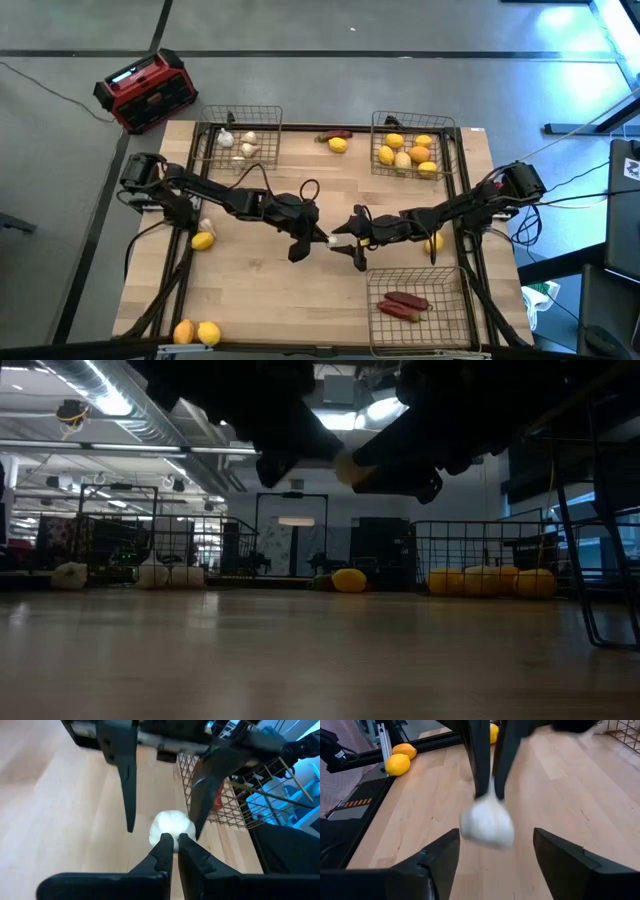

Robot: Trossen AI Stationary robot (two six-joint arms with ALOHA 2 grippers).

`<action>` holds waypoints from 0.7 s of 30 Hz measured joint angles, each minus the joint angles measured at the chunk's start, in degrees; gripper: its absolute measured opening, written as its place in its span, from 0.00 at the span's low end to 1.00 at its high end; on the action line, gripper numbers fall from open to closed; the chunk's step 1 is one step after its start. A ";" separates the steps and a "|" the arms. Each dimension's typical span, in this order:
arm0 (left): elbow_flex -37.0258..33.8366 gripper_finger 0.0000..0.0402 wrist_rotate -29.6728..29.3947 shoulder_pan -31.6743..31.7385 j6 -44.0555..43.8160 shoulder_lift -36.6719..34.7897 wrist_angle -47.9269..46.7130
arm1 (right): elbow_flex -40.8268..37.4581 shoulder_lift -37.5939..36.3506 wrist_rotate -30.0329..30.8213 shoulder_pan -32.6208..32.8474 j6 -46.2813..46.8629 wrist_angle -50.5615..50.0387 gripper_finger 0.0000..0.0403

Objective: Sort produce into baskets
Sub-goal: Put the white garlic into the top left wire basket

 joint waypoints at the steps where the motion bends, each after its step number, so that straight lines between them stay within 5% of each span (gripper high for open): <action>1: 0.00 0.03 -0.47 -0.02 0.33 -1.00 -0.64 | 0.00 0.00 0.01 0.00 0.00 -0.06 0.63; 8: 0.00 0.04 -7.70 0.94 1.95 -10.35 -12.20 | 0.00 0.00 3.27 0.02 -0.01 -0.17 0.65; 21: 0.00 0.04 -31.10 9.41 5.37 -31.40 -30.55 | 0.00 0.00 3.80 0.04 0.22 -0.17 0.66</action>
